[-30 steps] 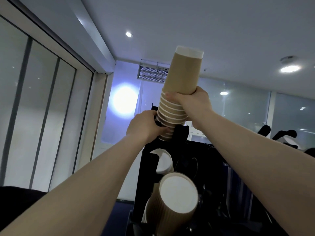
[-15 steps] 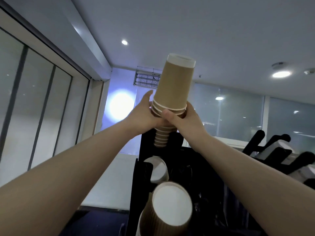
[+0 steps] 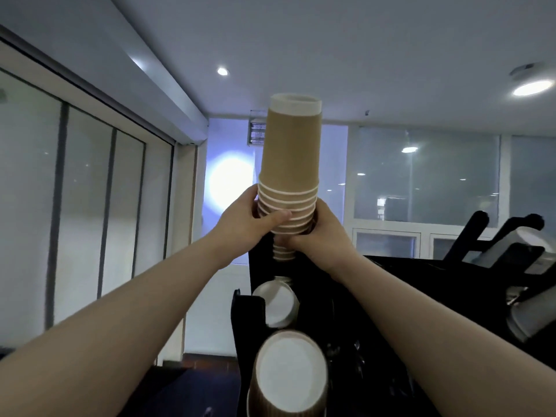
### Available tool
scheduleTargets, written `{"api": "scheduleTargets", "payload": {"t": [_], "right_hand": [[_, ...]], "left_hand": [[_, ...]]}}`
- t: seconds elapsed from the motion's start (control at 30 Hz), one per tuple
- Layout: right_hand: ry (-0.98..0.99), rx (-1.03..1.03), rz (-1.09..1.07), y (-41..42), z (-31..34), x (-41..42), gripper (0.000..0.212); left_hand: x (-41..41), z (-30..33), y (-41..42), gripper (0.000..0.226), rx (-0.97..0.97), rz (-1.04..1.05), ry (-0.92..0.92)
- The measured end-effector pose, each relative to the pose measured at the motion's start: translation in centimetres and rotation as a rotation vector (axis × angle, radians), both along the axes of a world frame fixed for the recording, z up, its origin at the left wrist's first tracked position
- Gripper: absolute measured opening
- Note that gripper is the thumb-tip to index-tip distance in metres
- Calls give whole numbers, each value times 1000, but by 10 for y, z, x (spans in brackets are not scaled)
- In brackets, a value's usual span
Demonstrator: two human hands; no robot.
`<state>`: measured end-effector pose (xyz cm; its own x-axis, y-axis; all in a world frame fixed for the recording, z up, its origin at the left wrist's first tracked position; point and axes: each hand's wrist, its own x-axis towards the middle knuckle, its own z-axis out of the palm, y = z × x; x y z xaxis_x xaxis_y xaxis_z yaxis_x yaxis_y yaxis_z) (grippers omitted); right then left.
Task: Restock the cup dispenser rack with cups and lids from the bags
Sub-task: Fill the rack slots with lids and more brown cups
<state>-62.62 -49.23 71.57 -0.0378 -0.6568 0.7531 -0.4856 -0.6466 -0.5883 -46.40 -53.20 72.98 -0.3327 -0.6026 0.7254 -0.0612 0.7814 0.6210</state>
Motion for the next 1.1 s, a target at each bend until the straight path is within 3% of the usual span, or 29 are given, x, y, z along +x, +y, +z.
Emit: {"api": "scheduleTargets", "payload": {"t": [0.4,0.6,0.83,1.1], "right_hand": [[-41,-35,-16,-1,-4,-3,64],[2,-17,-63,1,-1,-4,70],[-54,36,-71,8,7,0,64],[-130,-58,-69,23,36,10,66]], "left_hand": [[-17,-11,1,39,-41,86,79],[-19,-11,-2,52,-79,123,66],[-17,-5,-2,37,-83,17,81],[-18,20,12,46,-107,-57,220]]}}
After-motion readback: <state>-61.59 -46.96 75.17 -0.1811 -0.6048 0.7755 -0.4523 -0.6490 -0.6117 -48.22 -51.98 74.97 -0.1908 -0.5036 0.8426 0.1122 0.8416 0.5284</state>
